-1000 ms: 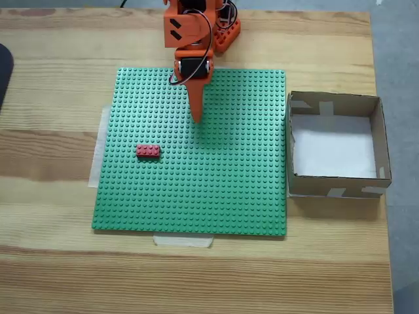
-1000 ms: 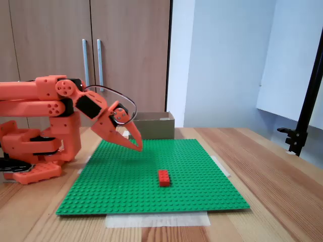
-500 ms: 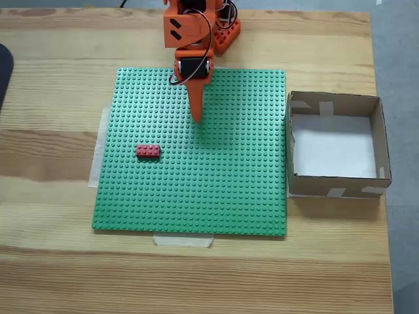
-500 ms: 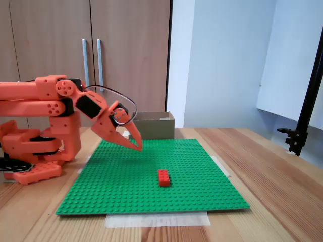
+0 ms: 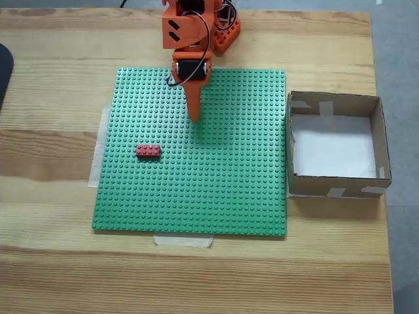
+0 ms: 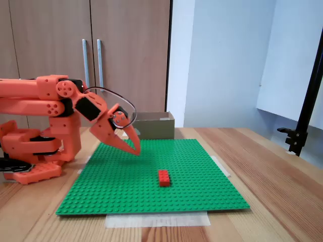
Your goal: Pick the red lego block and put it in the box.
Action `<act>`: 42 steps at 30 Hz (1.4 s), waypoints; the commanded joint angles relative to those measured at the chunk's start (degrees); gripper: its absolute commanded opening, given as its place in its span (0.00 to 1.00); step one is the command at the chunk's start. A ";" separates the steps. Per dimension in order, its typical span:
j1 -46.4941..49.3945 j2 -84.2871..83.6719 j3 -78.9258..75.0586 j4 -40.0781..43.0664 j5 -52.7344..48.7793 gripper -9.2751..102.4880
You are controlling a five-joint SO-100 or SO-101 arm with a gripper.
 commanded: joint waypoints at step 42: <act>12.48 -60.82 -63.11 22.32 -11.69 0.08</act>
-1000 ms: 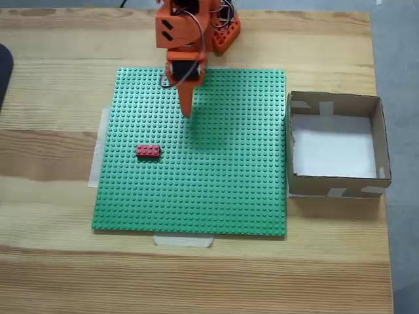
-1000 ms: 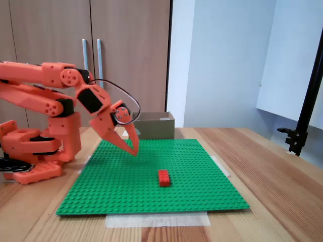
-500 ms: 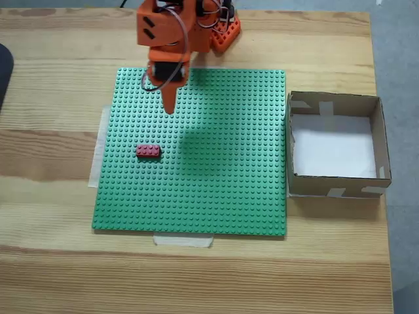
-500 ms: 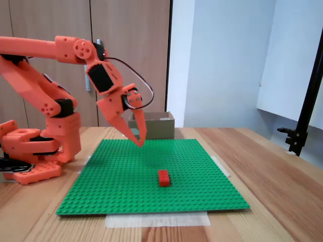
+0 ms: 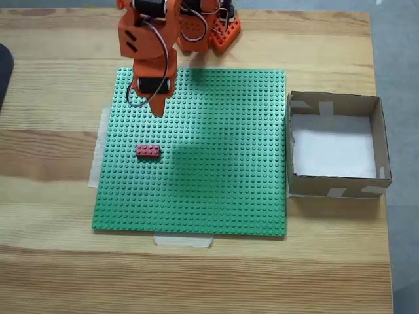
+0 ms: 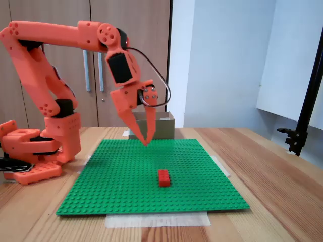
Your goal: Pick the red lego block and put it in the box.
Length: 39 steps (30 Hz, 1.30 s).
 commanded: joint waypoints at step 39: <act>6.24 -28.21 -20.04 3.34 -3.34 0.33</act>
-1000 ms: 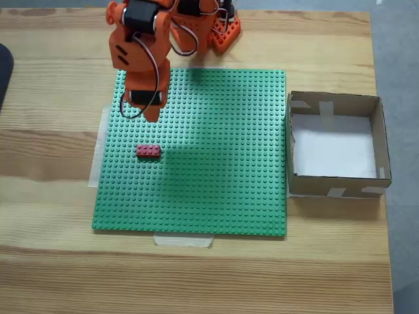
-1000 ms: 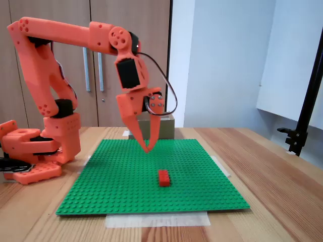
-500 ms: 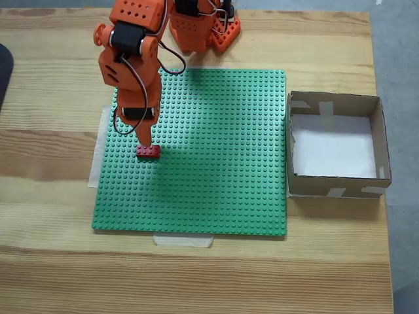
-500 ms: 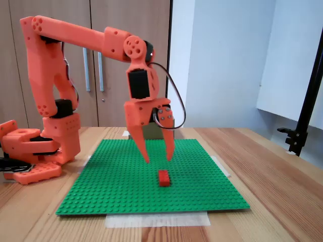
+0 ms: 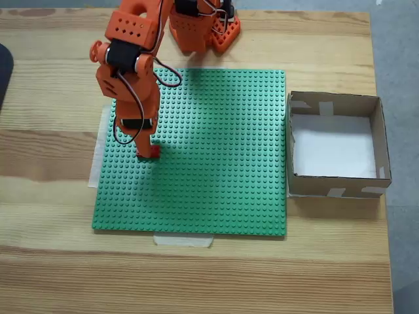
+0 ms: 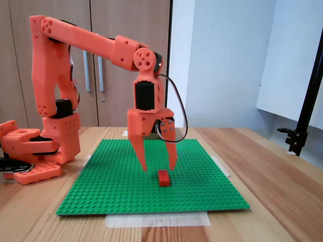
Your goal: Pick the red lego block and put it in the box.
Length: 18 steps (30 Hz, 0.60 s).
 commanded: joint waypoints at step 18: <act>0.70 -1.58 -3.52 -4.13 0.44 0.33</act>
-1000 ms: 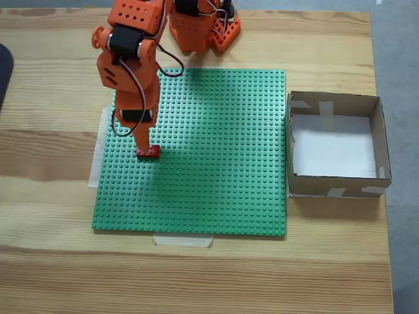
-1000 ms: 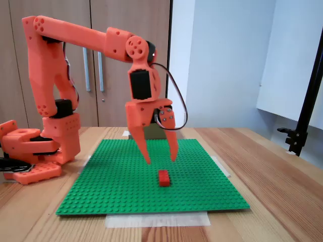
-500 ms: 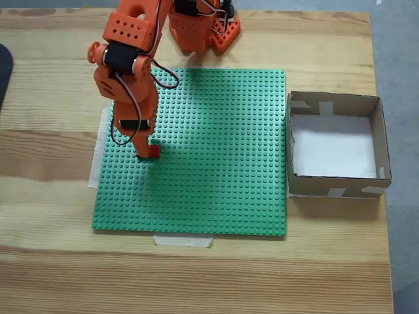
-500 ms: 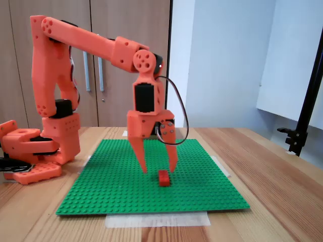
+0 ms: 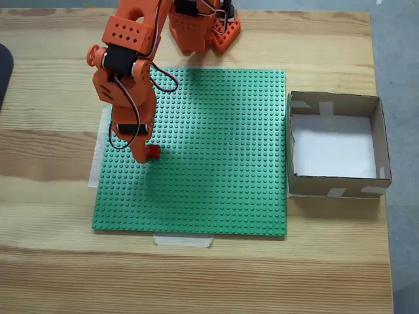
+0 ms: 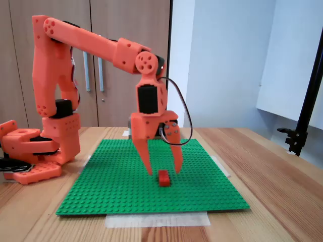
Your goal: Pick the red lego block and put it in the box.
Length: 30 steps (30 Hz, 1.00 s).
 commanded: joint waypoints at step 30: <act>0.18 -1.23 2.29 -4.75 -1.05 0.31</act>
